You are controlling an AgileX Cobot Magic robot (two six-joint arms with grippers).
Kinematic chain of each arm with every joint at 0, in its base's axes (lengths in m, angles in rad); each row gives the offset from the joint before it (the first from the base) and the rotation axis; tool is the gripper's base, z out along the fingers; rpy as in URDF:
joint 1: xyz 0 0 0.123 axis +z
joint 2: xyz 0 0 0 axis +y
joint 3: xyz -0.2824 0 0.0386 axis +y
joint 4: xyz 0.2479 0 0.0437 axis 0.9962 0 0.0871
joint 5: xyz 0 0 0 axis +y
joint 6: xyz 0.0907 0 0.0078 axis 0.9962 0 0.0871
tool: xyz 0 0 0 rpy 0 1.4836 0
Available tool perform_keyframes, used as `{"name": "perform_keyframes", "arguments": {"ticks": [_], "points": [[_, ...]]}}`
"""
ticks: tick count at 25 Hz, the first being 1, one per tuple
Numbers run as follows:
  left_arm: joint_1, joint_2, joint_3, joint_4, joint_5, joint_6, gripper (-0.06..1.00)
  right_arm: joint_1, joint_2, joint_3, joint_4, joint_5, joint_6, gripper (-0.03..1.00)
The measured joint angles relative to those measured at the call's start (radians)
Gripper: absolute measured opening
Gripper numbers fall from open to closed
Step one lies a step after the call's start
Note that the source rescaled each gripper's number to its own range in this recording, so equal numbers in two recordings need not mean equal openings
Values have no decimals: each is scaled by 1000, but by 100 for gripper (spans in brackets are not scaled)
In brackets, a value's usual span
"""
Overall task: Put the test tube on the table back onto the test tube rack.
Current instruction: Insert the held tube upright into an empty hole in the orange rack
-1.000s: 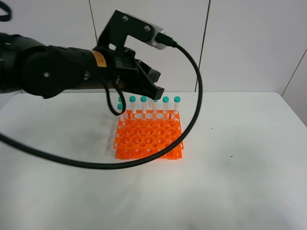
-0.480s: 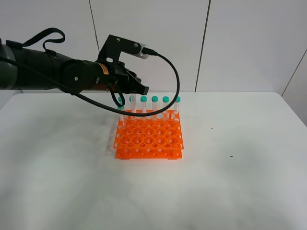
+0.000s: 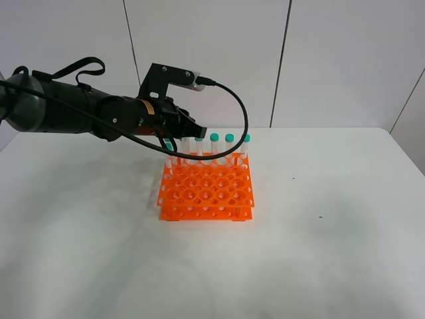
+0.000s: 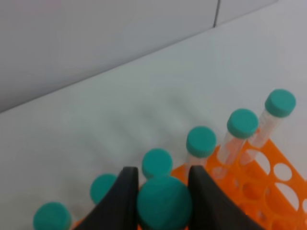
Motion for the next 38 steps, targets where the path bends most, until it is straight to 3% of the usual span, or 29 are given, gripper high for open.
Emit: {"name": "perform_keyframes", "arguments": {"ticks": [13,38], "points": [[28,14,73,0,-113,-3,1,0,0,0,4,0,0,100],[28,91,80,0,-162,4,1,0,0,0,4,0,0,100]]}}
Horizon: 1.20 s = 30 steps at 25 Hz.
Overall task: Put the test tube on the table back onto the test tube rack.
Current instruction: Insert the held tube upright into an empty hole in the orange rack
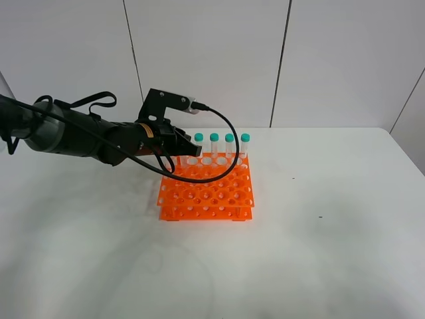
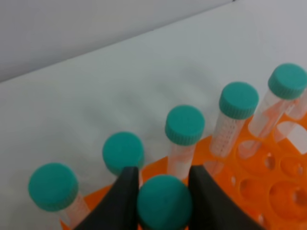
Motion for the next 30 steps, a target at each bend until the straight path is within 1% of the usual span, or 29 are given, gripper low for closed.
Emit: {"name": "perform_keyframes", "arguments": {"ticks": [11,30], "points": [[0,37,0,0,-42,1,1,0,0,0,4,0,0,100],[0,61,0,0,-54,2,1,0,0,0,4,0,1,100]]}}
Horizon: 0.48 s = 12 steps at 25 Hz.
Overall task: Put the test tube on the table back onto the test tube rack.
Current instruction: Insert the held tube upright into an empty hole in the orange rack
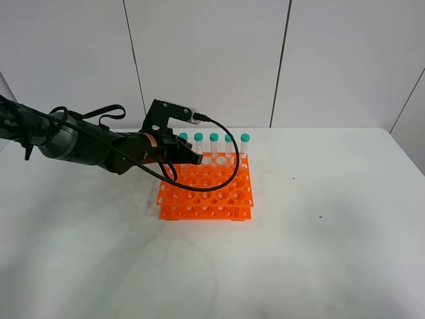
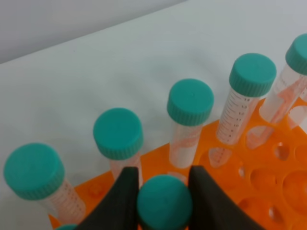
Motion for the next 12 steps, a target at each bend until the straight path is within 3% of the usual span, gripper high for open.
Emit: {"name": "perform_keyframes", "arguments": {"ticks": [12], "points": [[0,22,0,-1,-33,0,1,0,0,0,0,0,0,100]]}}
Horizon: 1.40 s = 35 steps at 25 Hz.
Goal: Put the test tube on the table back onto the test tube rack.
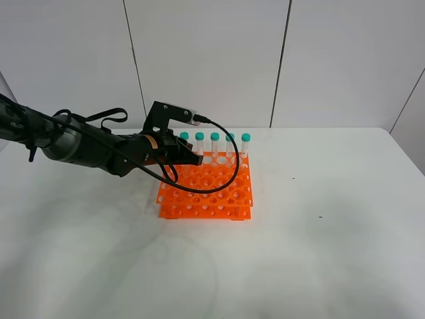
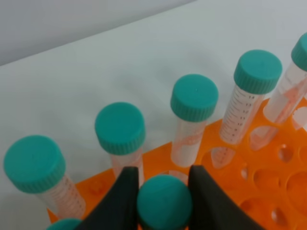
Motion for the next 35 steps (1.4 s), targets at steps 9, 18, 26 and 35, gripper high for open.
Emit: {"name": "perform_keyframes", "arguments": {"ticks": [9,18,26,35], "points": [[0,-5,0,0,14,0,27,0,0,0,0,0,0,100],[-1,-112,0,1,81,-48,64,0,0,0,0,0,0,100],[-1,-377,0,1,228,-44,72,0,0,0,0,0,0,100],[-1,-517,-80,-59,974,-21,99,0,0,0,0,0,0,100]]}}
